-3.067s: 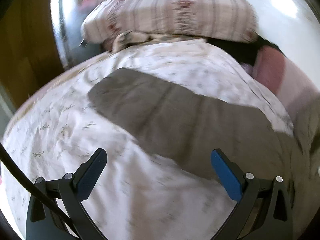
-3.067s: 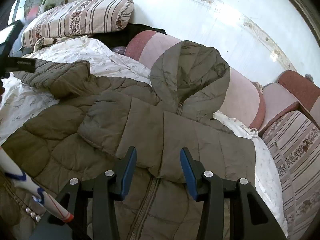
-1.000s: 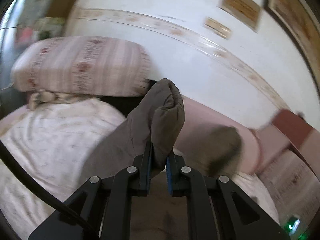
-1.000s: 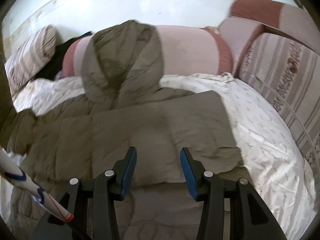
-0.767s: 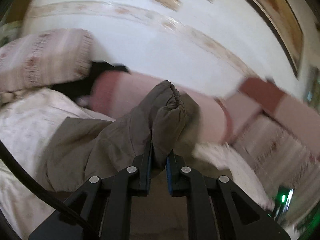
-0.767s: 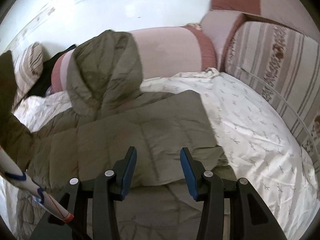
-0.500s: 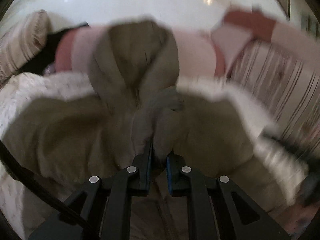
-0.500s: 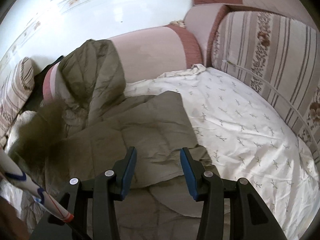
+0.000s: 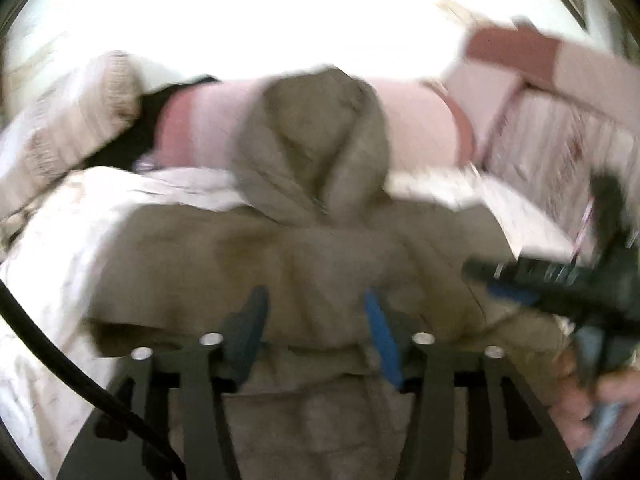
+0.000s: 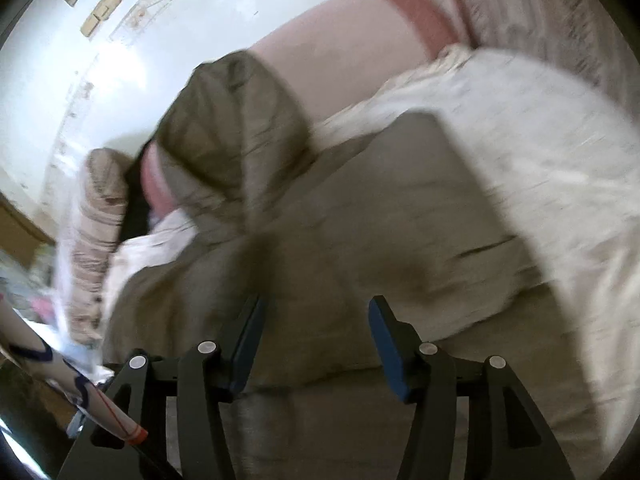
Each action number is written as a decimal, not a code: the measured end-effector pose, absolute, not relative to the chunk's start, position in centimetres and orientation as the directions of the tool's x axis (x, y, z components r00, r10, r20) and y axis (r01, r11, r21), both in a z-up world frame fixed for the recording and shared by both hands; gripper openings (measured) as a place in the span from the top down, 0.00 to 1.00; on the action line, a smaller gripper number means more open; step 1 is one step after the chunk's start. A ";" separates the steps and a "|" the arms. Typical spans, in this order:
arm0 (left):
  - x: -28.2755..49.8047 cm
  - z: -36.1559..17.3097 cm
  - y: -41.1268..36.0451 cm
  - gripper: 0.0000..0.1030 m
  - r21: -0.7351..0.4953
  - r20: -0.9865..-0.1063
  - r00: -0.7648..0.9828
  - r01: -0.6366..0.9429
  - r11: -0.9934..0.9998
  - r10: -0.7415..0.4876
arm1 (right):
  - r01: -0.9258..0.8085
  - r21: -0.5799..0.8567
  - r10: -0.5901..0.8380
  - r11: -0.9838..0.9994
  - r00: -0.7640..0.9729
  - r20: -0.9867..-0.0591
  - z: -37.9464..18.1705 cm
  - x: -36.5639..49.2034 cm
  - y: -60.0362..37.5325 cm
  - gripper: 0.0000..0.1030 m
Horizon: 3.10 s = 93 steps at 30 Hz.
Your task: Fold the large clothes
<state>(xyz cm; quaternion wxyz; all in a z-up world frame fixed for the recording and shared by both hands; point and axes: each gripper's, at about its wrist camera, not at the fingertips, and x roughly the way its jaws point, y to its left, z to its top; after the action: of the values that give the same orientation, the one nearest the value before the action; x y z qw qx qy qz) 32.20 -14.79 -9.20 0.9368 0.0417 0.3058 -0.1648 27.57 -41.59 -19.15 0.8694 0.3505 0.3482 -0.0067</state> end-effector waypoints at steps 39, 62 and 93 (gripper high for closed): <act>41.5 -17.3 -7.4 0.37 0.185 -0.674 0.729 0.014 0.983 0.117 | 0.483 0.290 -0.080 0.826 0.611 -0.788 -22.4 30.5 -42.9 0.75; 38.4 -17.3 -13.5 0.37 0.240 -0.630 0.777 0.174 0.955 0.017 | 0.391 0.213 -0.112 0.895 0.661 -0.742 -20.8 31.0 -39.6 0.64; 32.3 -14.4 -12.5 0.37 0.172 -0.644 0.763 0.214 0.962 -0.055 | 0.317 0.190 -0.081 0.929 0.675 -0.733 -17.9 25.2 -37.4 0.64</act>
<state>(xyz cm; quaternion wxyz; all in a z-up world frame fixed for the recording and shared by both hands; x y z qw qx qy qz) 32.25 -12.54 -14.39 0.9315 0.1184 0.3364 -0.0722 25.22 -37.42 -17.91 0.9023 0.1527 0.3878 -0.1103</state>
